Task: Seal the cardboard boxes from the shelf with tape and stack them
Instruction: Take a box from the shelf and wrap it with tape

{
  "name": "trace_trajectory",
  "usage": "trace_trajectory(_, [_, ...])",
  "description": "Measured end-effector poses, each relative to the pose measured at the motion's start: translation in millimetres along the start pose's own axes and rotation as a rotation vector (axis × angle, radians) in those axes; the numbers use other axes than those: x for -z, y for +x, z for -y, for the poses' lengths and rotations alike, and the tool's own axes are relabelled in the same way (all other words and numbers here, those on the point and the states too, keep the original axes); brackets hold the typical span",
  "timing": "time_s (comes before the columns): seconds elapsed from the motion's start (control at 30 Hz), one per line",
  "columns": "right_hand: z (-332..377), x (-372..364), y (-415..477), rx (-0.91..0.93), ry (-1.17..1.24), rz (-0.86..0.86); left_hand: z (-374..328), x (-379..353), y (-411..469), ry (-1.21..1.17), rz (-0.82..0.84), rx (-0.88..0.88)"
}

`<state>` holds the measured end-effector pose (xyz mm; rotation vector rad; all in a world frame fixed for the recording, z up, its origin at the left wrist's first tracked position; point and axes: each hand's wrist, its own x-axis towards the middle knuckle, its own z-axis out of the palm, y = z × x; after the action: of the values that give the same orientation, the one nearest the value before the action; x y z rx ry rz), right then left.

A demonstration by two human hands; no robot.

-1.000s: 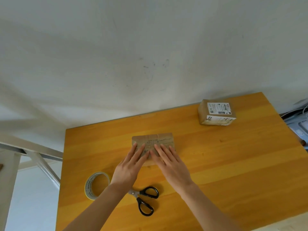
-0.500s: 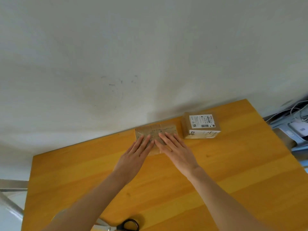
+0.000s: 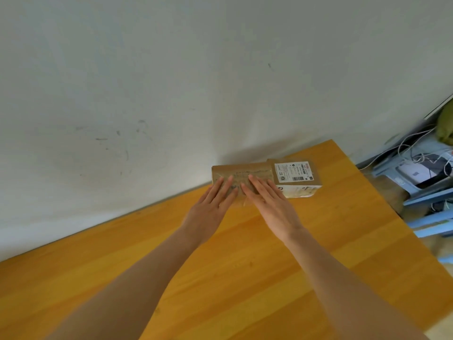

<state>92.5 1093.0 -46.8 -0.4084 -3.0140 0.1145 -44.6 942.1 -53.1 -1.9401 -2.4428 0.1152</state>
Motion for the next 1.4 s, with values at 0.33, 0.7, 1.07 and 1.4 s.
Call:
trace_trajectory(0.33, [-30.7, -5.0, 2.5, -0.156, -0.05, 0.049, -12.0, 2.4, 51.0, -0.02, 0.071, -0.007])
trace_trajectory(0.7, [26.7, 50.0, -13.7, -0.254, -0.037, 0.052, -10.9, 63.1, -15.0, -0.063, 0.092, 0.113])
trace_trajectory(1.07, [189.2, 125.8, -126.9, -0.291, -0.011, -0.046, -33.5, 145.8, -220.7, -0.244, -0.001, 0.149])
trace_trajectory(1.4, [351.1, 161.6, -258.7, -0.268, 0.015, -0.072, -70.3, 168.7, -418.9, -0.254, -0.023, 0.163])
